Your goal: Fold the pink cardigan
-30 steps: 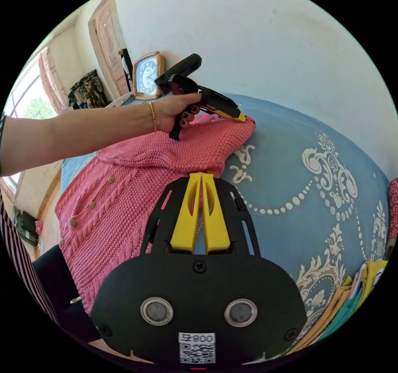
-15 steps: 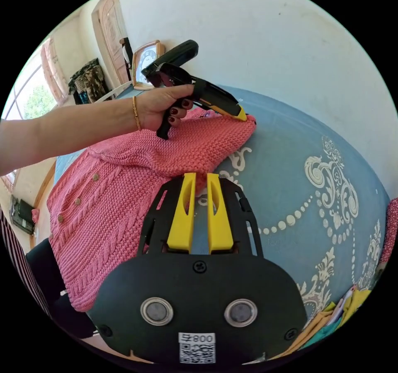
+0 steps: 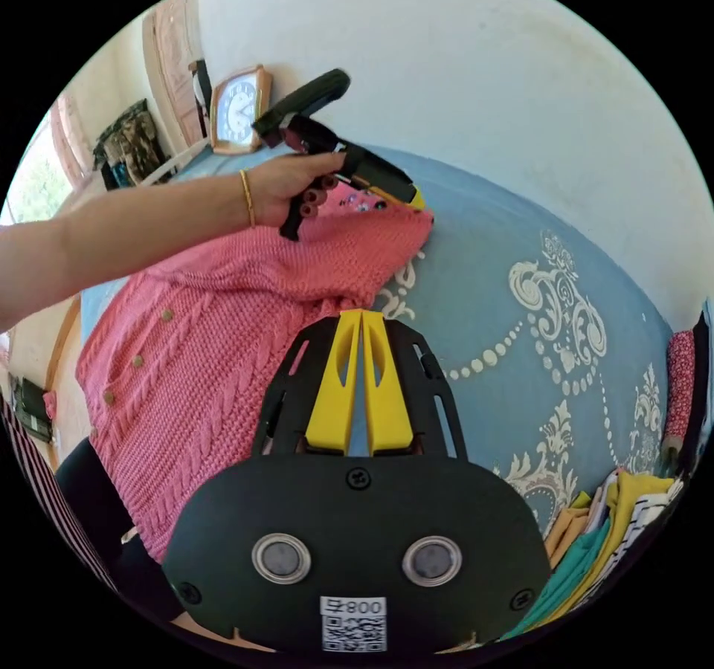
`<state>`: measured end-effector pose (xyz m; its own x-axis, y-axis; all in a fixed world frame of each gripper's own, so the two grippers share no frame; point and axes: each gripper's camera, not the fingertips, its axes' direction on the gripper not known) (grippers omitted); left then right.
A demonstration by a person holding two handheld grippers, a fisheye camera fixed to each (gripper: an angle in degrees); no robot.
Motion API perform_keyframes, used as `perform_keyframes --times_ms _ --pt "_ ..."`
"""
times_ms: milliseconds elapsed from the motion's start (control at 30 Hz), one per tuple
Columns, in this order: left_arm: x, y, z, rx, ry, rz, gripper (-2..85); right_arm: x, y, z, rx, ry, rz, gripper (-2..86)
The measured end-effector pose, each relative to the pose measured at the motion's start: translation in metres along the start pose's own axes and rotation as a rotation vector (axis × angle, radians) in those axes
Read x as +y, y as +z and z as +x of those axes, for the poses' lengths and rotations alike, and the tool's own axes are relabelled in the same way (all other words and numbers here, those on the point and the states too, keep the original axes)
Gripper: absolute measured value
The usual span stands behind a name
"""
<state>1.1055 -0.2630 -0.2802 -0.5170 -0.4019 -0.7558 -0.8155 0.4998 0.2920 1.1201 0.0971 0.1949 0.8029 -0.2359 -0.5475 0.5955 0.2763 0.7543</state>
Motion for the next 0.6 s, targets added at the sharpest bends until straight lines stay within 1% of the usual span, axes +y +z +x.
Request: perform_keyframes --times_ms 67,200,300,333,367,400,500,567,600 --pt "0.017 -0.021 0.0 0.017 0.015 0.069 4.1 -0.011 -0.008 -0.009 -0.044 -0.014 0.087 0.1" --pt "0.046 -0.049 0.0 0.059 0.04 0.136 2.6 -0.037 0.009 -0.036 0.019 -0.118 0.057 0.1" --pt "0.069 -0.047 -0.001 0.003 0.053 0.07 1.4 -0.054 0.044 -0.058 0.073 -0.179 -0.072 0.1" --pt "0.078 -0.039 -0.003 -0.039 0.049 0.011 1.0 -0.057 0.057 -0.064 0.1 -0.186 -0.1 0.1" --pt "0.087 -0.029 -0.004 -0.08 0.059 -0.063 0.8 -0.06 0.06 -0.07 0.115 -0.182 -0.077 0.1" --pt "0.092 -0.026 -0.005 -0.092 0.065 -0.093 0.7 -0.062 0.063 -0.072 0.121 -0.18 -0.09 0.1" --pt "0.121 -0.052 -0.006 -0.073 0.046 -0.026 0.5 -0.071 0.069 -0.082 0.128 -0.17 -0.113 0.1" --pt "0.158 -0.088 0.0 -0.073 0.081 0.058 0.4 -0.074 0.065 -0.088 0.129 -0.149 -0.085 0.1" --pt "0.169 -0.096 0.0 -0.077 0.086 0.067 0.4 -0.074 0.064 -0.09 0.127 -0.142 -0.071 0.1"
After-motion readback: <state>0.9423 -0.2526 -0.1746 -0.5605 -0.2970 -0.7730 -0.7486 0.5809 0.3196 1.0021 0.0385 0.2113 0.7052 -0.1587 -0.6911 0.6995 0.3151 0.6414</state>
